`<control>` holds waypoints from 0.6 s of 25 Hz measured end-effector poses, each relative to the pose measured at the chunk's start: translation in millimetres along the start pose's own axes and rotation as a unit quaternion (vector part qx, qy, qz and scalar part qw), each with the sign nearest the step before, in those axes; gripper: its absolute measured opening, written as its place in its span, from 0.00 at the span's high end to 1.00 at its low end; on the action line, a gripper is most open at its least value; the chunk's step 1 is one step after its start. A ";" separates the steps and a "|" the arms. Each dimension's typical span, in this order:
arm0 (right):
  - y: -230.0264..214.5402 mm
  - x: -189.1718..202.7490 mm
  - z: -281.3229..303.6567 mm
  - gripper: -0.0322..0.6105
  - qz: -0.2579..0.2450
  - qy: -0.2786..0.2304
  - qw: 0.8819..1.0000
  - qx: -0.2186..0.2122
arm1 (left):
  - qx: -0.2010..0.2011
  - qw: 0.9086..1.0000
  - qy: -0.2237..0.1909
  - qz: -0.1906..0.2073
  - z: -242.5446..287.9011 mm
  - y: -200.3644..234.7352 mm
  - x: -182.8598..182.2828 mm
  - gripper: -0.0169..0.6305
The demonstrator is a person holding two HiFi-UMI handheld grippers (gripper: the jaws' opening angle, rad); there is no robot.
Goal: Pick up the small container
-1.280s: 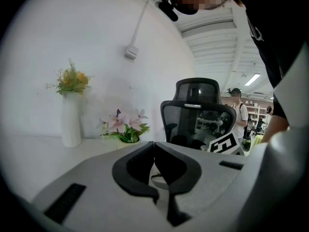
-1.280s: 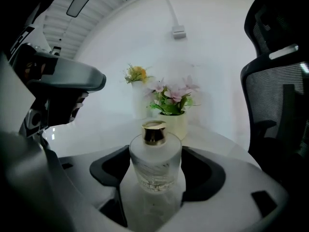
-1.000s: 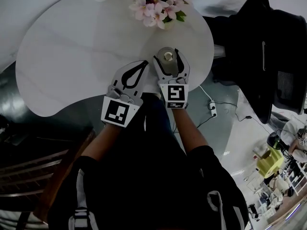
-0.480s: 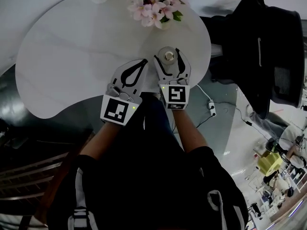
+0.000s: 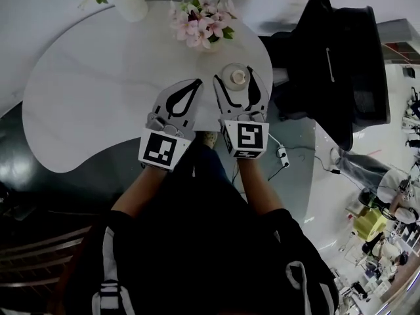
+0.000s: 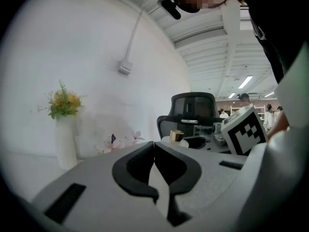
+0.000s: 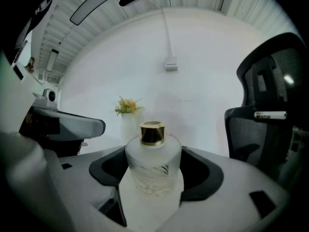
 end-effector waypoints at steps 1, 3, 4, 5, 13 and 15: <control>-2.2 -10.3 -4.7 0.43 -0.001 -0.006 1.000 0.006 | 0.001 1.000 -0.006 0.001 -1.1 -1.2 -6.3 0.96; -7.1 -31.1 -15.4 0.43 -0.003 -0.016 1.000 0.020 | 0.001 1.000 -0.018 0.003 -3.9 -3.8 -19.0 0.96; -10.0 -41.7 -21.4 0.43 -0.003 -0.022 0.999 0.027 | 0.001 1.000 -0.024 0.005 -5.4 -5.2 -25.4 0.96; -13.0 -52.0 -27.8 0.43 -0.002 -0.027 0.999 0.035 | 0.002 1.000 -0.029 0.007 -7.2 -6.7 -32.0 0.96; -38.9 -108.6 -91.8 0.43 0.004 -0.058 0.993 0.107 | 0.003 0.997 -0.074 0.033 -27.4 -21.1 -75.6 0.96; -43.0 -113.6 -107.9 0.43 0.001 -0.061 0.991 0.122 | 0.002 0.996 -0.075 0.040 -33.5 -24.6 -80.8 0.96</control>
Point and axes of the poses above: the fingertips, and each gripper's own axes: z forward along the fingers, y to its left, x out of its underside, the point moved 1 cm from there along -z, backward along the fingers, and after that the axes turned 4 degrees about x, right-handed, at the moved point
